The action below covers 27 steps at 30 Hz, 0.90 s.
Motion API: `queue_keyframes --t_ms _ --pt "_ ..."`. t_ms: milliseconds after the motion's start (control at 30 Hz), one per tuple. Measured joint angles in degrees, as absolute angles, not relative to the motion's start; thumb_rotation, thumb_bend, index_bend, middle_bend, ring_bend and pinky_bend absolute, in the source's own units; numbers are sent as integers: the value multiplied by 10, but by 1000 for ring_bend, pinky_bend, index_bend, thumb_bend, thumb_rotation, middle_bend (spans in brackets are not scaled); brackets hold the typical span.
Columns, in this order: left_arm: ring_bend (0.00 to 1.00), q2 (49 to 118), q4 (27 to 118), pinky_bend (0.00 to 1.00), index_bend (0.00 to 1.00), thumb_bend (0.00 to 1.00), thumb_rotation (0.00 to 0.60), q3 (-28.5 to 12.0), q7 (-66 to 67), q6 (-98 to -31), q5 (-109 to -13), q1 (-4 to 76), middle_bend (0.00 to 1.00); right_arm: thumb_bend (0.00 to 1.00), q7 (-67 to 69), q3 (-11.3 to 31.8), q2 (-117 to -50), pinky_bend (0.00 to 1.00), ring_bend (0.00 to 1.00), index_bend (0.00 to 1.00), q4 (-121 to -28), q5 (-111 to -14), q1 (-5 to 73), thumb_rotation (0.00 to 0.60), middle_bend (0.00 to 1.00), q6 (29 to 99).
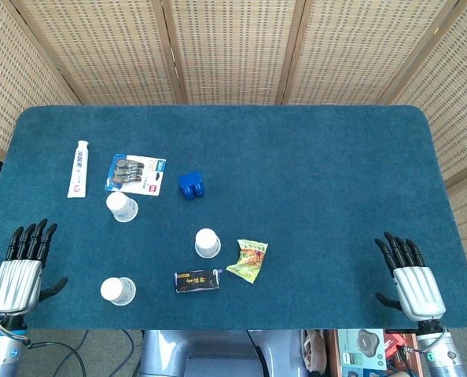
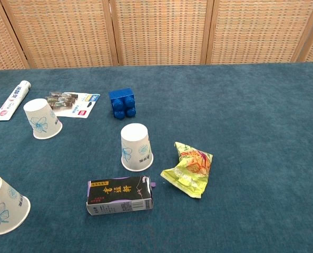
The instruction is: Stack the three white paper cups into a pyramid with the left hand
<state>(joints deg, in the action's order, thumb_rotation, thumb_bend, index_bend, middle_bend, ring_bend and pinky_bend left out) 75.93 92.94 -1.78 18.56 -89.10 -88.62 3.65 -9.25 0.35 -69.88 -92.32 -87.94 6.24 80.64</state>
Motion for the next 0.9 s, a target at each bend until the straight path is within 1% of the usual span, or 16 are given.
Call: queue_keyframes --t_ms 900 --pt "0 758 932 0 0 130 600 -14 182 -882 -887 40 0 0 -90 5 -698 0 0 0 -924 -877 62 600 0 806"
